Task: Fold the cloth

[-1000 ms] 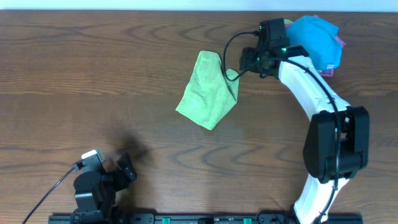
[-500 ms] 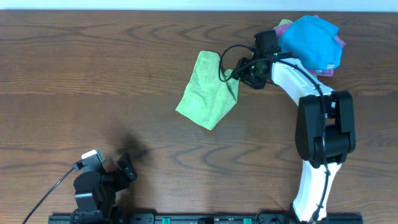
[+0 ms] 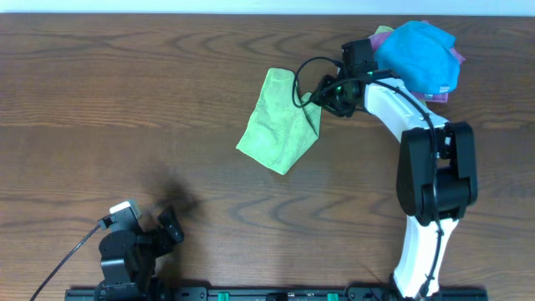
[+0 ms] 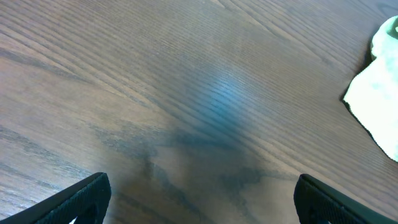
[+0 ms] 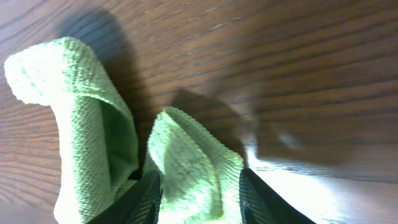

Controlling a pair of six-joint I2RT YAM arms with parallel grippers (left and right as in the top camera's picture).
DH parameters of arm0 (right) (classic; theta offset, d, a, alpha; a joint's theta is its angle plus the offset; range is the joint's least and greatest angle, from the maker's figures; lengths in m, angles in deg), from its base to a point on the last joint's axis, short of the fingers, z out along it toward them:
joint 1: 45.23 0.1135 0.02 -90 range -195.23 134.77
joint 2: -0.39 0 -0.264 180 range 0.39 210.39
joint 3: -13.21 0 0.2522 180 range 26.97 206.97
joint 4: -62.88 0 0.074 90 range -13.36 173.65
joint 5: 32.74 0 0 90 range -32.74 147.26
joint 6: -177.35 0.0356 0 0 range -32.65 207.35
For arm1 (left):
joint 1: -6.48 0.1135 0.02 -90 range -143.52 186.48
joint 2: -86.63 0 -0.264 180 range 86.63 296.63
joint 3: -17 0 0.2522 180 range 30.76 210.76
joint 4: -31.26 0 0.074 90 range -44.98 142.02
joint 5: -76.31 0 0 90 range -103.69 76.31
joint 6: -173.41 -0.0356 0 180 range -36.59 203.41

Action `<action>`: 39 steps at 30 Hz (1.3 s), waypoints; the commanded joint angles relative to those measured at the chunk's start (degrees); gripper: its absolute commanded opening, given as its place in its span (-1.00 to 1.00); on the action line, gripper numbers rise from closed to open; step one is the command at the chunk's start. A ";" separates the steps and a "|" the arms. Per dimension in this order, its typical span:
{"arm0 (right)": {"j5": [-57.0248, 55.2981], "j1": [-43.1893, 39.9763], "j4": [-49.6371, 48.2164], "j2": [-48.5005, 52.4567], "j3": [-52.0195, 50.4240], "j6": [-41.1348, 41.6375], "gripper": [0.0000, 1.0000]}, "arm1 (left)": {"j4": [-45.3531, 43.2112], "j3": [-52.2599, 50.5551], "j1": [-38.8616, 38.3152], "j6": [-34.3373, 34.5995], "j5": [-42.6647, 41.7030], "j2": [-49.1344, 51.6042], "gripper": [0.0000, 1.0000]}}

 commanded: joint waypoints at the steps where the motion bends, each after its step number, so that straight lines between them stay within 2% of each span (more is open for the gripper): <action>1: 0.72 1.27 -0.31 0.35 -0.09 0.79 -0.22 | 1.81 -1.64 -0.24 0.37 -1.09 -0.37 0.91; 5: 0.57 1.44 -0.39 1.42 -0.09 0.76 -0.39 | 1.81 -1.66 -0.24 0.37 -1.09 -0.37 0.91; 9: -0.13 1.42 -0.63 2.14 -0.09 -1.01 -0.97 | 1.84 -1.64 -0.24 0.37 -1.09 -0.37 0.91; 17: -0.28 1.53 0.70 -5.09 -0.07 -8.61 -0.97 | 1.46 -1.66 -0.24 0.44 -1.14 -0.37 0.91; 21: 0.72 2.67 3.30 -12.46 -0.07 -12.39 -0.97 | -1.68 -1.64 -0.24 4.66 -1.84 -0.37 0.91; 27: 0.48 6.32 1.84 -20.96 -0.07 -15.58 -0.97 | -5.95 -1.64 -0.24 5.16 -2.60 -0.37 0.91; 35: 1.60 10.47 0.42 -22.40 0.00 -15.58 -0.98 | -6.25 -1.64 -0.24 5.31 -2.60 -0.37 0.91; 39: 5.07 14.73 -0.22 -22.40 0.02 -20.39 -0.97 | -6.27 -1.64 -0.24 5.31 -2.56 -0.37 0.91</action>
